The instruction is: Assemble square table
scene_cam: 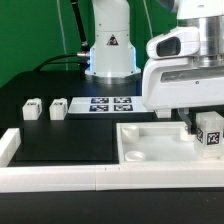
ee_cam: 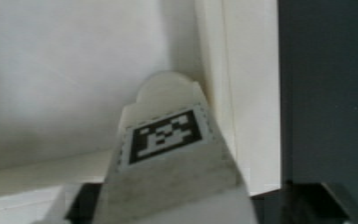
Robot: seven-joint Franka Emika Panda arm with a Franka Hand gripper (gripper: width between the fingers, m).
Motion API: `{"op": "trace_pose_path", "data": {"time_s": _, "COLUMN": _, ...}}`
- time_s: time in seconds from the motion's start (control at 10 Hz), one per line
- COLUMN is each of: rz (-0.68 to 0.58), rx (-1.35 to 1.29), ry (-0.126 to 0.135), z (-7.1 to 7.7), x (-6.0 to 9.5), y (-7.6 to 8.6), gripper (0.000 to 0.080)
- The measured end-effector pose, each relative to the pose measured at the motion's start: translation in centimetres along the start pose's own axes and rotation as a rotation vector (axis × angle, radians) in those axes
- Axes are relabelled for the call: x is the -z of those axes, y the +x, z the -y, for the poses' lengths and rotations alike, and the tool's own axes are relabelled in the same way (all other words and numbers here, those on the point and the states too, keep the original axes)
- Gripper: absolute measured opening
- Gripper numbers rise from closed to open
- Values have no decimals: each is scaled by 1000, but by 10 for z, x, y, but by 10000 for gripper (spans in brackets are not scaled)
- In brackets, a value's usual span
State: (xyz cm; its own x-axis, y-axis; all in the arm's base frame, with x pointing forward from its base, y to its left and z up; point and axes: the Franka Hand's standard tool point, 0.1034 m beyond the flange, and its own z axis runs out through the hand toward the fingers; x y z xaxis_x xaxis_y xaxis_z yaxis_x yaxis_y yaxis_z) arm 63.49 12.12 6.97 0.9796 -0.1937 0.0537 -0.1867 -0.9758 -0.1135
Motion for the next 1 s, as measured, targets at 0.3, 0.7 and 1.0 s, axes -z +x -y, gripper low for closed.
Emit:
{"op": "trace_pose_path", "data": {"time_s": 0.3, "rz": -2, "rx": -303, "ry": -7, "z": -8, "x": -2, "y": 3, "gripper": 296}}
{"op": "trace_pose_path", "data": {"time_s": 0.7, "rz": 53, "rx": -1127, "ry": 8, "z": -6, "x": -2, "y": -1, "gripper": 296}}
{"op": "trace_pose_path", "data": {"time_s": 1.0, "rz": 84, "rx": -1343, "ry": 35, "z": -10, "x": -2, "y": -1, "gripper": 296}}
